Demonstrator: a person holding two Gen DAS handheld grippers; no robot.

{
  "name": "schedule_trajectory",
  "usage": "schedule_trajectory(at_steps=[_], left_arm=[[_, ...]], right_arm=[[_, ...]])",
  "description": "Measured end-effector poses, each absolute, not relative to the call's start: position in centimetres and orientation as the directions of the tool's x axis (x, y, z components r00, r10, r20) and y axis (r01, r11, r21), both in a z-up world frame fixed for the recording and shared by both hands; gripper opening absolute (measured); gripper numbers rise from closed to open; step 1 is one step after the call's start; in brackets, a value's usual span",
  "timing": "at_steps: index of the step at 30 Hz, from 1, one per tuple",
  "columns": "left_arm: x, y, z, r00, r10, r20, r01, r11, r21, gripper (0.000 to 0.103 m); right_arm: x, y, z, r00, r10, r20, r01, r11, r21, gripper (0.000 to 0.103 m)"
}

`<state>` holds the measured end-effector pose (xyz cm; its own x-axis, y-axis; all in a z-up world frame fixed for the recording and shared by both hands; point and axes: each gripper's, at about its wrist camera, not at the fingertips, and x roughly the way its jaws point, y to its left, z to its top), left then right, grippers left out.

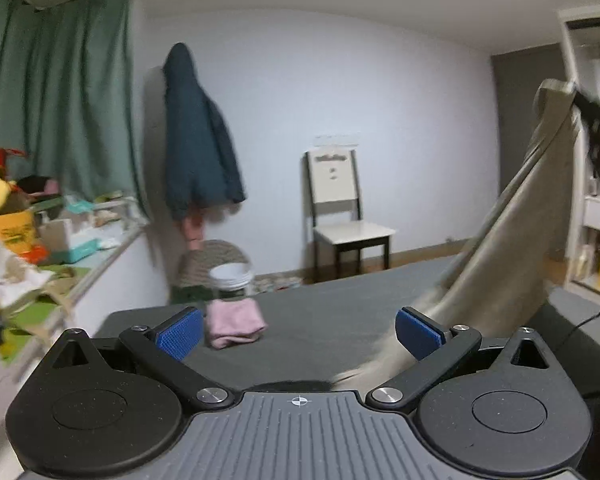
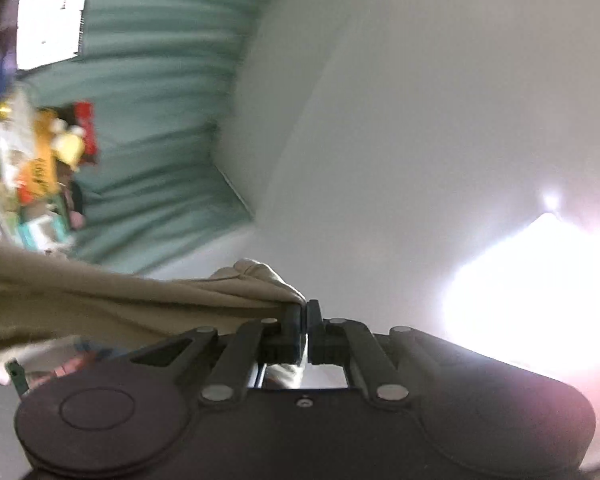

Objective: Fold clothes

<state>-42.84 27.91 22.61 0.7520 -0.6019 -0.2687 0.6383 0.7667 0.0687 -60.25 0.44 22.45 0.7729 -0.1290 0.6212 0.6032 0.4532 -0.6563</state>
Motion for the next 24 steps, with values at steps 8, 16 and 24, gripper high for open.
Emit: schedule_trajectory(at_steps=[8, 16, 24], left_arm=[[-38.0, 21.9, 19.5, 0.597, -0.729, -0.335, 0.719, 0.671, -0.179, 0.103], [-34.8, 17.8, 18.4, 0.598, -0.726, -0.339, 0.627, 0.688, -0.366, 0.103], [-30.5, 15.7, 18.1, 0.671, -0.677, -0.303, 0.594, 0.735, -0.328, 0.103]], right_arm=[[-54.2, -6.7, 29.9, 0.936, -0.159, 0.315, 0.343, 0.612, -0.712, 0.003], [-37.2, -7.2, 36.9, 0.913, -0.315, 0.26, 0.38, 0.422, -0.823, 0.003], [-41.5, -8.4, 35.6, 0.91, -0.234, 0.343, 0.412, 0.407, -0.815, 0.003]])
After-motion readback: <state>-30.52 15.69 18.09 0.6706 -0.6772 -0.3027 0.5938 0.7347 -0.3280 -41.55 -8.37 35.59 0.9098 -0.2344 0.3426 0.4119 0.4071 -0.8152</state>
